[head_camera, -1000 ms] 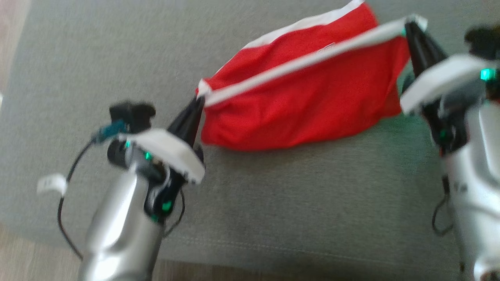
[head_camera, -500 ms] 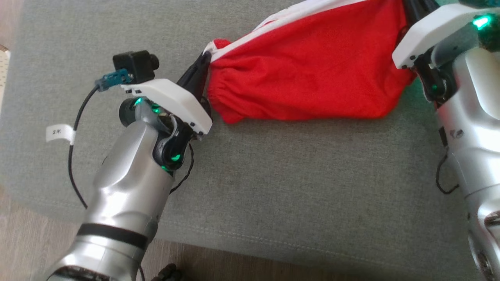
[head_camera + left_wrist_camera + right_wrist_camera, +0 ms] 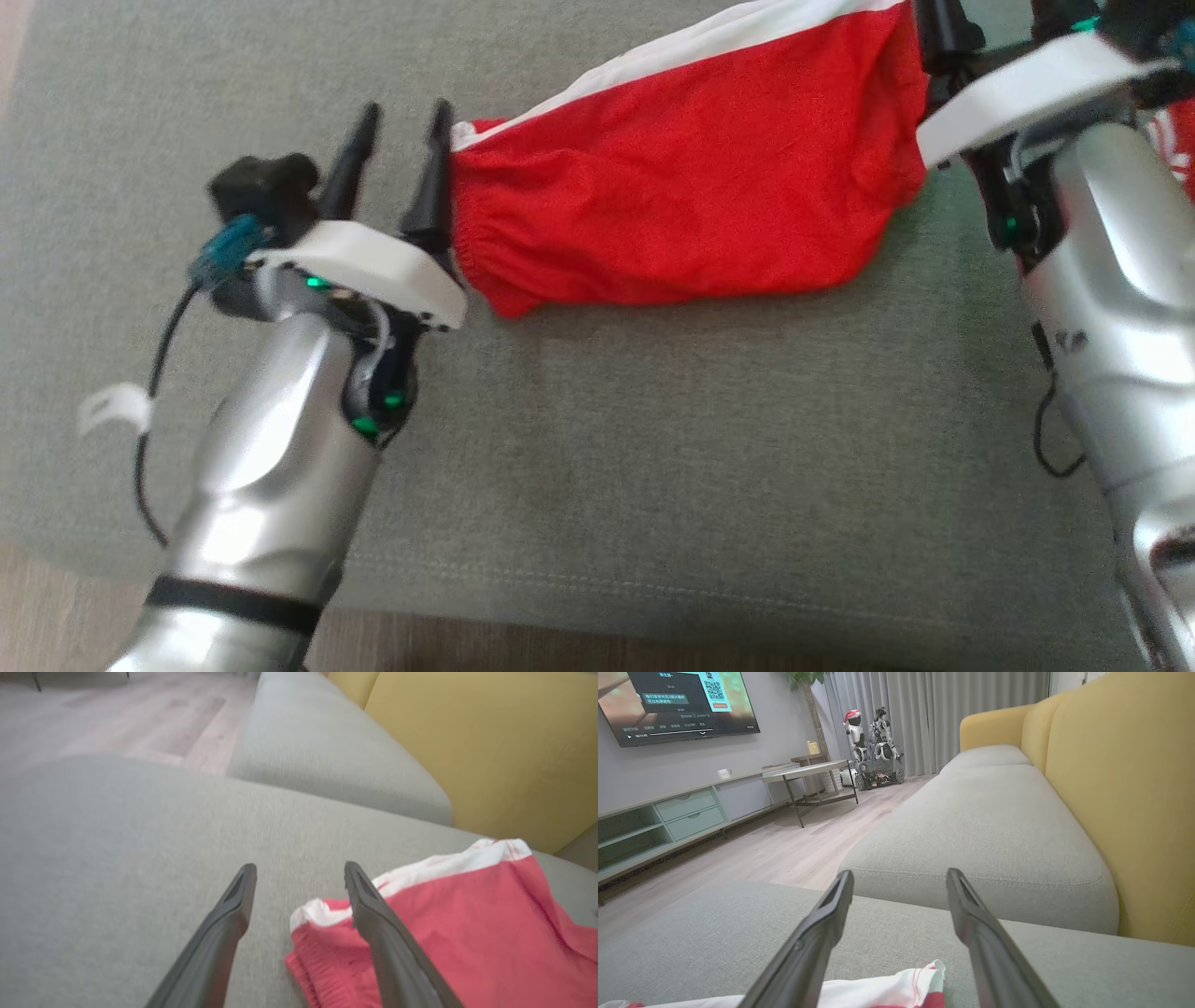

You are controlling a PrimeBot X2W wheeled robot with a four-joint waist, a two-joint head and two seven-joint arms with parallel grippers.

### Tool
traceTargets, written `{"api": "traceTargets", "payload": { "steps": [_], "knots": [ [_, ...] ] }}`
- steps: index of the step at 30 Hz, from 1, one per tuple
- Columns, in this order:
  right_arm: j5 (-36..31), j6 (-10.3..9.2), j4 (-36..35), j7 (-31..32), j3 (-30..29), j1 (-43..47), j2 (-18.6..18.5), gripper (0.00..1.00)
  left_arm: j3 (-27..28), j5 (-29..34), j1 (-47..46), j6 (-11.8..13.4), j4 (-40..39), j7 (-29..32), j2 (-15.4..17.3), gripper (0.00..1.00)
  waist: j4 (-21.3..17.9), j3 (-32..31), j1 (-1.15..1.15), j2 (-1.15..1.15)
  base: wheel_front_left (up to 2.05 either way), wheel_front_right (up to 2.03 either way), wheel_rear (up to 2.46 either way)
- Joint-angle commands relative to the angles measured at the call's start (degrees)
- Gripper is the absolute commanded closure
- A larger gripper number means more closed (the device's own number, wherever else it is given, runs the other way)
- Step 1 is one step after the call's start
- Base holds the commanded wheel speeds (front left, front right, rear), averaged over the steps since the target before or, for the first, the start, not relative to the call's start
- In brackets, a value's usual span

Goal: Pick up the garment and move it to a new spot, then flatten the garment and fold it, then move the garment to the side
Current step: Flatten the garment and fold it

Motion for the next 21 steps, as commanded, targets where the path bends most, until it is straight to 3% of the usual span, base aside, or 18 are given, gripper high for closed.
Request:
{"api": "traceTargets", "payload": {
  "steps": [1, 9, 21],
  "knots": [
    [-1.24, -0.05, -4.23, -1.03, -0.75, 3.61, 0.44, 0.00, 4.01, 3.97, 1.87, 2.07, -7.83, -0.66, 2.89, 0.00, -1.74, -1.59, 0.00, 0.00, 0.00, 0.00, 0.00],
    [-4.71, -0.05, -13.30, -0.83, -5.71, 14.55, 0.93, 0.00, 7.93, 12.21, 11.04, 5.06, -20.87, -0.69, 4.41, 0.00, -4.00, -3.90, 0.00, 0.00, 0.00, 0.00, 0.00],
    [-11.11, -0.05, -27.50, 7.12, -13.64, 29.21, 4.07, 0.00, 9.15, 14.07, 18.54, 5.21, -22.10, -0.69, 4.82, 0.00, -4.77, -5.84, 0.00, 0.00, 0.00, 0.00, 0.00]
  ]
}}
